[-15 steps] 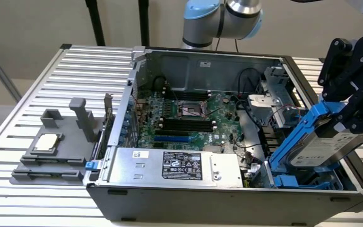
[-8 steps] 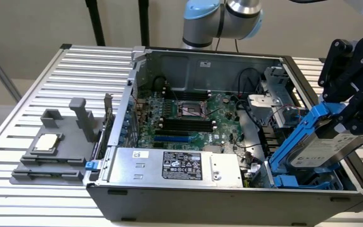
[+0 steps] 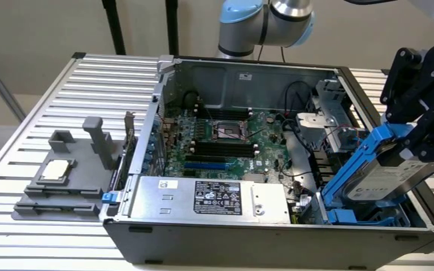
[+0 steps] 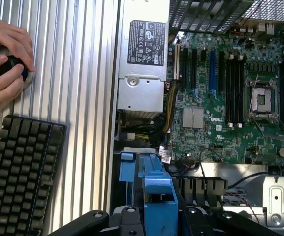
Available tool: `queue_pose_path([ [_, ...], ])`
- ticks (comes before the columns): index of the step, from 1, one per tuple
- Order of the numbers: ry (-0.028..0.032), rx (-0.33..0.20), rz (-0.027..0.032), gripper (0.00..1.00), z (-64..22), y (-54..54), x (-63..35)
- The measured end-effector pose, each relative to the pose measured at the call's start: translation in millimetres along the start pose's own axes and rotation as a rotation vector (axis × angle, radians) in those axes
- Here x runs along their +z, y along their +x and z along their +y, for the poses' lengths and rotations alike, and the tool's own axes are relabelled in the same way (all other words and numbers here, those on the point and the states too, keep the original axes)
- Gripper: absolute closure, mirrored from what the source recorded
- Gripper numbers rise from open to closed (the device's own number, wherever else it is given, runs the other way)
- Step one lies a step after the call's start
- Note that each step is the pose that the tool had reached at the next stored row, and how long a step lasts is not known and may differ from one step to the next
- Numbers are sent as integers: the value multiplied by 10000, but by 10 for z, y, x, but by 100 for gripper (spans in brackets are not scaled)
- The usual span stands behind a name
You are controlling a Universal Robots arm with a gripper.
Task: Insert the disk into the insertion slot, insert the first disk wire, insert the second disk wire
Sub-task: 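Insert the disk into the insertion slot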
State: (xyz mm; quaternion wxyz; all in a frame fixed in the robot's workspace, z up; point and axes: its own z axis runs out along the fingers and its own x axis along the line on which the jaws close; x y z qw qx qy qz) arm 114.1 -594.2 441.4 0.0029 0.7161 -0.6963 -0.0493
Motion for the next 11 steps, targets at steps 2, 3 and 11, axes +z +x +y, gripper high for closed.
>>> queue_pose_path([
  [2, 0, 0, -1, 67, 0, 3, 4],
  [3, 0, 0, -2, 67, -1, 5, 8],
  [11, 0, 0, -2, 67, -2, 19, 30],
])
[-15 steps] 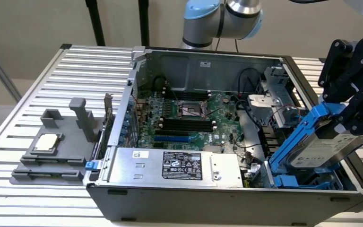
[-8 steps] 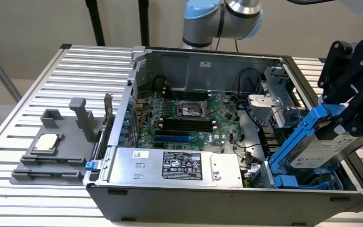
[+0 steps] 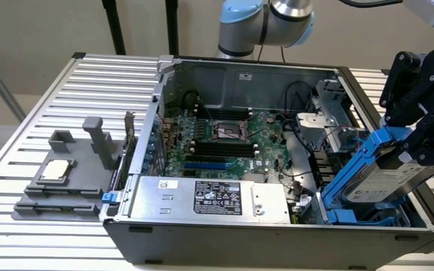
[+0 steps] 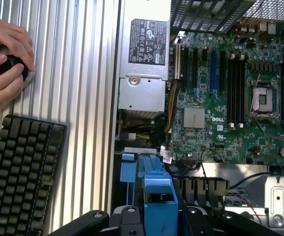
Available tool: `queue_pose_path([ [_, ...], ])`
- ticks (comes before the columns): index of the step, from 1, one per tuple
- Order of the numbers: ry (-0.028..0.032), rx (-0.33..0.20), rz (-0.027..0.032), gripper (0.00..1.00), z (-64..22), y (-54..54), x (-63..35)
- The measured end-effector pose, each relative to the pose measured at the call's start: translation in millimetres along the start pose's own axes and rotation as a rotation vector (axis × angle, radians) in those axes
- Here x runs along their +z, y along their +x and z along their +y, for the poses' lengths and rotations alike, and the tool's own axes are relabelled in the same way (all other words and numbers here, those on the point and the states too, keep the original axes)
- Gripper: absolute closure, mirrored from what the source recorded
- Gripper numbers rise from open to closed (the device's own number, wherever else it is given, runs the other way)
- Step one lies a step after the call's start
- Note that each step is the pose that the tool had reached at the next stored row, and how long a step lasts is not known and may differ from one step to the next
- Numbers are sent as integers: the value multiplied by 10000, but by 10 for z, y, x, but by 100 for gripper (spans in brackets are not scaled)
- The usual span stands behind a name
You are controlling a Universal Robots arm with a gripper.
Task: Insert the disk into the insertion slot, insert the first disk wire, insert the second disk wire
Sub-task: 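Insert the disk into the insertion slot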
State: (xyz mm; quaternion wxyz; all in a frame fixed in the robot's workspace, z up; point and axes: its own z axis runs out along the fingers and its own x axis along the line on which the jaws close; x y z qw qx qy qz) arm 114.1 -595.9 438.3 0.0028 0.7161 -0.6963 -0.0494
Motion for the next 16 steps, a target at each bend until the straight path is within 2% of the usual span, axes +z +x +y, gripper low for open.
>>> queue_pose_path([
  [16, 1, 0, 2, 67, -5, 12, 61],
])
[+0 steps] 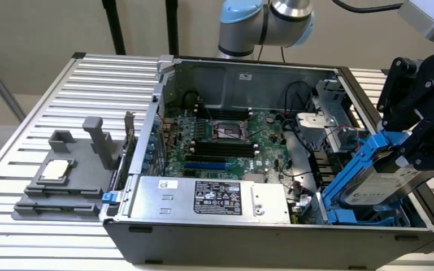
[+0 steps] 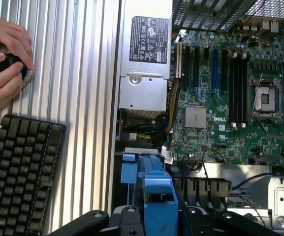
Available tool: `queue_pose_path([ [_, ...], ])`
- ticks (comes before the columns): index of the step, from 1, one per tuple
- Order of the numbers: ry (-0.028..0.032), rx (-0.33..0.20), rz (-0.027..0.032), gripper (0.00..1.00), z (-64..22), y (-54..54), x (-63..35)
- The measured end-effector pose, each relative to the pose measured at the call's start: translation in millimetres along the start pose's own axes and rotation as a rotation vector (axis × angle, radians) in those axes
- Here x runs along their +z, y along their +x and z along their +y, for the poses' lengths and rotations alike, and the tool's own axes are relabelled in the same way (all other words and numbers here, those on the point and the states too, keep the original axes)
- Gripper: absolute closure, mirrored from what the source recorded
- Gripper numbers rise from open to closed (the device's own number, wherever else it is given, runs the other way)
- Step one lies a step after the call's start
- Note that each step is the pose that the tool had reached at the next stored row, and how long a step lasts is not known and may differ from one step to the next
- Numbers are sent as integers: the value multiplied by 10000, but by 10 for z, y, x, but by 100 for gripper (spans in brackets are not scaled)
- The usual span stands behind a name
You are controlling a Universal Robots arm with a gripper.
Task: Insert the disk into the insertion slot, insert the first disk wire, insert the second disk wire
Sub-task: 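Insert the disk into the insertion slot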
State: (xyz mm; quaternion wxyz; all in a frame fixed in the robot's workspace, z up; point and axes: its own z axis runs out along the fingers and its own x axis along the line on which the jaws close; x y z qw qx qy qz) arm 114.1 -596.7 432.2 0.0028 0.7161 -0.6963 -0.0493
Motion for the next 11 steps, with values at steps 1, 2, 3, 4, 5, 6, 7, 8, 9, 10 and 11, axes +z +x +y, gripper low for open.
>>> queue_pose_path([
  [1, 0, 0, 0, 67, 0, 0, 2],
  [2, 0, 0, -1, 67, 0, 0, 4],
  [3, 1, 0, -2, 67, -1, 0, 7],
  [4, 2, 0, -5, 67, -1, -1, 10],
  [5, 2, -1, -4, 67, -1, -3, 11],
  [6, 2, 0, 0, 67, -1, -5, 12],
  [7, 2, 0, 0, 67, -1, -8, 13],
  [8, 2, -1, -1, 67, -2, -11, 15],
  [9, 3, -1, -1, 67, -2, -16, 15],
  [10, 3, -1, 0, 67, -2, -21, 16],
  [11, 3, -1, 0, 67, -2, -24, 16],
])
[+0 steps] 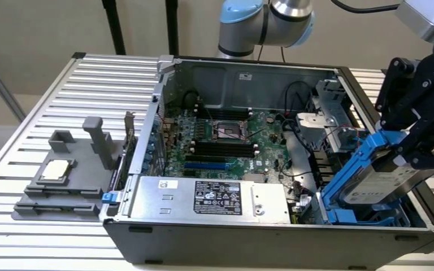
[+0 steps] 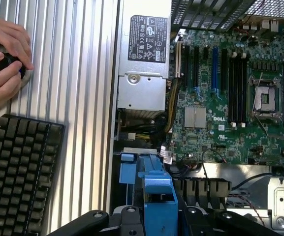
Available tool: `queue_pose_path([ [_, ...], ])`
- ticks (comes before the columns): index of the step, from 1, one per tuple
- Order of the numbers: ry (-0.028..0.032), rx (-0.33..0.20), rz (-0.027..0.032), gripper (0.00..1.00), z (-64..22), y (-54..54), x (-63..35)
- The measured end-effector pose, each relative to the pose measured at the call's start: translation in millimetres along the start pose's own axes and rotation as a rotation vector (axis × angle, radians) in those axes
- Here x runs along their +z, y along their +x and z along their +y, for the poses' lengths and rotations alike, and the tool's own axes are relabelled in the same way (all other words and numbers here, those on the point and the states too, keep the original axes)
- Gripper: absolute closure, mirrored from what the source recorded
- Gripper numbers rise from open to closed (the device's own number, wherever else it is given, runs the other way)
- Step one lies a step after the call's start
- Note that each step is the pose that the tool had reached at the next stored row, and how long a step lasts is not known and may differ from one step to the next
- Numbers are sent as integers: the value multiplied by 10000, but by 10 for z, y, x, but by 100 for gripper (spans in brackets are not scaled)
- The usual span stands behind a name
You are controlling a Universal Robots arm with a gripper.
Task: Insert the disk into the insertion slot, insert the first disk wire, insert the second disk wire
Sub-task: 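Insert the disk into the insertion slot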
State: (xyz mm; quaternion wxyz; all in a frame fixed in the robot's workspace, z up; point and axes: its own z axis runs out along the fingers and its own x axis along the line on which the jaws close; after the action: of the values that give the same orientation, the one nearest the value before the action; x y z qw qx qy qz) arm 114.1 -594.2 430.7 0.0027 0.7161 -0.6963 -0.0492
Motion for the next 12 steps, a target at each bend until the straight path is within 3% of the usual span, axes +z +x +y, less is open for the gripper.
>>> queue_pose_path([
  [12, 26, -6, 0, 67, -2, -34, 13],
])
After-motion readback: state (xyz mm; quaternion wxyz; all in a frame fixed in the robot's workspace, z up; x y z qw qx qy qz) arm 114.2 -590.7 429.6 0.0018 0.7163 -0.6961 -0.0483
